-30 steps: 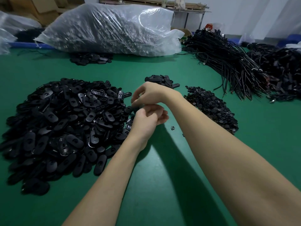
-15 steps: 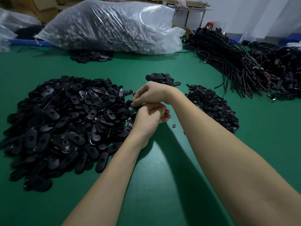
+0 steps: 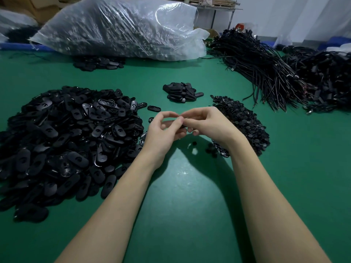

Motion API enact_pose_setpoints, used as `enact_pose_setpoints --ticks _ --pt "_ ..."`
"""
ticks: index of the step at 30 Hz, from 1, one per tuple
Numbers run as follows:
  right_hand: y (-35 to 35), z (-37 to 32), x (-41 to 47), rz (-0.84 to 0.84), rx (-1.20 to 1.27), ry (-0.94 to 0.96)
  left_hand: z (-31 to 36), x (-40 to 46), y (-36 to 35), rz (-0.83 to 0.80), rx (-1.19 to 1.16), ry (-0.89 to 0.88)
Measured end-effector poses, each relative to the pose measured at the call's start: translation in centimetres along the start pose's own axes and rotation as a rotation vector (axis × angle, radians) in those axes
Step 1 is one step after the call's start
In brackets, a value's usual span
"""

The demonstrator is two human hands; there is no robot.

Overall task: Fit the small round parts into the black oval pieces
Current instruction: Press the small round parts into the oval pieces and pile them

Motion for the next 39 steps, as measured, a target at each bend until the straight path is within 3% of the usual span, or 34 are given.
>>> enact_pose_setpoints --ticks 4,7,10,15,21,28,33,39 --pt "0.4 0.7 -1.4 0.044 0.21 -0.013 0.0 -0.2 -0.1 -0.024 -0.043 0.002" --pt "2.4 0.7 -2.3 0.132 -0.177 -0.06 -0.1 -0.1 0.2 0.004 -0.099 0.007" --pt "2.8 0.9 -2.9 0.083 -0.493 -0.126 -0.2 0.0 0.0 -0.015 -0.151 0.023" --pt "1.6 1.2 -3.0 -0.032 -0.53 -0.149 -0.1 -0.1 -0.2 -0.029 -0.169 0.03" --pt "1.1 1.3 -2.7 0.001 -0.56 -0.139 -0.1 -0.3 -0.1 -0.029 -0.181 0.035" --pt "1.4 0.4 -3.3 0.109 -0.274 0.004 0.1 -0.2 0.1 -0.024 -0.076 0.028" --pt "1.1 0.4 -3.4 0.131 0.013 0.019 0.5 -0.4 -0.3 -0.084 -0.112 -0.014" --pt "1.3 0.5 -3.5 0.114 0.157 0.038 0.3 -0.5 -0.2 -0.071 -0.205 0.0"
Point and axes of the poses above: each hand's wrist, its own x-axis towards the middle knuckle, its own y-axis out of the back of the hand, z = x × y, the point moved 7 cm from there along x, towards the middle knuckle, and after that the axes turned 11 degrees about -z, right-handed, at the moved point
